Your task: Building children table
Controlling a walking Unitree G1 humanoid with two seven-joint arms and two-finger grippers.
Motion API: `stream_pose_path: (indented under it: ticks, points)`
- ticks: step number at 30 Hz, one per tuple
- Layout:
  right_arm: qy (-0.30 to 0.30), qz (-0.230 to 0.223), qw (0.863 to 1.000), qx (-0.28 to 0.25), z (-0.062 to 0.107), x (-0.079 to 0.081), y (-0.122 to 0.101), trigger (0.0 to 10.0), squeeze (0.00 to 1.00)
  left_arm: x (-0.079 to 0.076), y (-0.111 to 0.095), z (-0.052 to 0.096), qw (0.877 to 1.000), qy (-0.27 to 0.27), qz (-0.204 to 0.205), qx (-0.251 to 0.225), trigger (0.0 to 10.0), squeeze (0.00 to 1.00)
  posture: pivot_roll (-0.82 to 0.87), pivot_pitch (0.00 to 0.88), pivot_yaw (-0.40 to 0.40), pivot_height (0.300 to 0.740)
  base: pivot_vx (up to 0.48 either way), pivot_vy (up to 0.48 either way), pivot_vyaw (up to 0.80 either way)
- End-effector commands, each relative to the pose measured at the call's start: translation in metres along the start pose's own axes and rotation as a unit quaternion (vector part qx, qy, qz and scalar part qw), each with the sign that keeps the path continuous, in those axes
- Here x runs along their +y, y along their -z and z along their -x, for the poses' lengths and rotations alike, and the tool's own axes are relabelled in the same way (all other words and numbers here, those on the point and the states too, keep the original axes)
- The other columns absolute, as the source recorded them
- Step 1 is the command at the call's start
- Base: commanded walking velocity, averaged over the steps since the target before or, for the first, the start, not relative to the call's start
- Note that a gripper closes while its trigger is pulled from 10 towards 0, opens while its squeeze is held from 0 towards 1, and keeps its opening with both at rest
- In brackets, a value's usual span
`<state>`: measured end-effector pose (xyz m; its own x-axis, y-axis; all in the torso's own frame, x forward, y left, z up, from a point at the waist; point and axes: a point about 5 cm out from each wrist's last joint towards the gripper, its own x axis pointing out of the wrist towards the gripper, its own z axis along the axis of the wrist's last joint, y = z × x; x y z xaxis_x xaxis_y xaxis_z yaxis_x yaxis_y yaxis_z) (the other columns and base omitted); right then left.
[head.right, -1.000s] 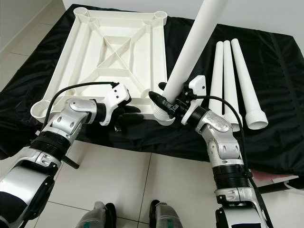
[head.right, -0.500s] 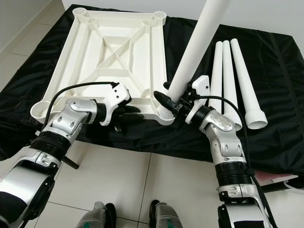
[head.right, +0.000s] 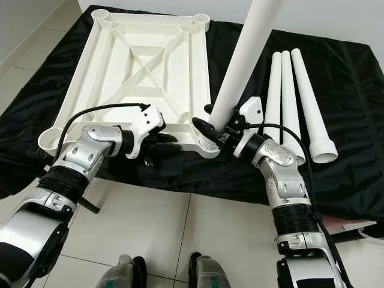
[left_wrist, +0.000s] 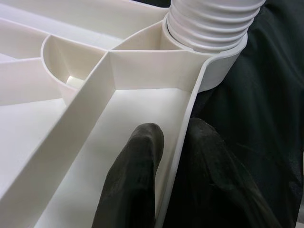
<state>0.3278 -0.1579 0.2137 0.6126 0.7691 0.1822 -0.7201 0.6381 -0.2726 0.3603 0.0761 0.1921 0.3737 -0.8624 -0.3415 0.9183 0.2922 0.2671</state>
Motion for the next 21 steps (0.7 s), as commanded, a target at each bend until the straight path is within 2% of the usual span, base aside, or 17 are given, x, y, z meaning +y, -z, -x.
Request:
stream_pose_path:
  ticks: [1, 21]
  points:
    - [-0.015, -0.021, 0.999, 0.041, 0.0035, 0.0086, 0.0189, 10.0, 0.0, -0.0014, -0.0033, 0.0009, 1.0, 0.001, 0.003, -0.018, 10.0, 0.0, -0.05, 0.2, -0.014, 0.74, 0.0, 0.0, 0.0]
    - [-0.018, -0.014, 0.998, 0.055, 0.0007, 0.0103, 0.0238, 10.0, 0.0, -0.0027, -0.0025, 0.0011, 1.0, 0.001, 0.004, -0.017, 10.0, 0.0, -0.05, 0.199, -0.017, 0.74, 0.0, 0.0, 0.0]
